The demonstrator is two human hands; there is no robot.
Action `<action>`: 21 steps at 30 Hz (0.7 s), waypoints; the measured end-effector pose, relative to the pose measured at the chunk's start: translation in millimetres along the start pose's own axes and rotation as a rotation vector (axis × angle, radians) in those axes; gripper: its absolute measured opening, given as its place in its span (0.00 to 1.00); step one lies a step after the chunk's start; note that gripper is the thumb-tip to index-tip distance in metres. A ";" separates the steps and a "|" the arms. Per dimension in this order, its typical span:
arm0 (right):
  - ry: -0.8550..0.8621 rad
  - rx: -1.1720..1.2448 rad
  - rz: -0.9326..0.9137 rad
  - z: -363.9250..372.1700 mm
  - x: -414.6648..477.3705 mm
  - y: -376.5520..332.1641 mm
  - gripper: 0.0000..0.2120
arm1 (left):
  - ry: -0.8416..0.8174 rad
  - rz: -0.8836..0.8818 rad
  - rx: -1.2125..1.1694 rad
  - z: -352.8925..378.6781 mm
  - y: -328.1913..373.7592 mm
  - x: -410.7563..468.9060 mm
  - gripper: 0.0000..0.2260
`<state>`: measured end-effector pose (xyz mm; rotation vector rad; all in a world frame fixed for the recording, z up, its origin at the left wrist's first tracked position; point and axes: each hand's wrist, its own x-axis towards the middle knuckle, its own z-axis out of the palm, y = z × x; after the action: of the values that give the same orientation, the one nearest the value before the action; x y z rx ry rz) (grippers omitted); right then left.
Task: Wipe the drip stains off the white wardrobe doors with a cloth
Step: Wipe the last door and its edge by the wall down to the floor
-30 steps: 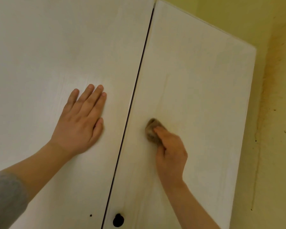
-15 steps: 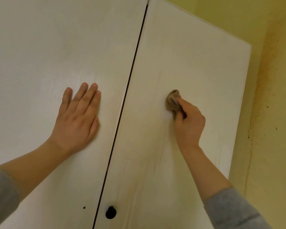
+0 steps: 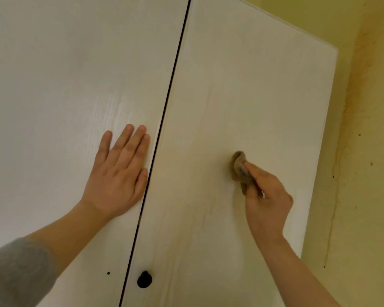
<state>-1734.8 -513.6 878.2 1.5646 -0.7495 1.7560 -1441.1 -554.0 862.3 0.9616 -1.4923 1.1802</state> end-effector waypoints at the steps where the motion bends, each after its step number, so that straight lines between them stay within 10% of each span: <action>1: 0.034 -0.021 0.009 0.0 16.0 5.5 0.19 | -0.001 0.003 0.006 0.1 0.4 -0.5 0.27; 21: 0.007 -0.095 0.107 -30.3 -16.0 36.6 0.20 | 0.002 -0.004 0.013 0.6 1.7 -1.7 0.27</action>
<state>-1781.1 -514.2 859.0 1.4789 -0.9150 1.7745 -1442.5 -554.1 860.2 0.9711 -1.4820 1.1889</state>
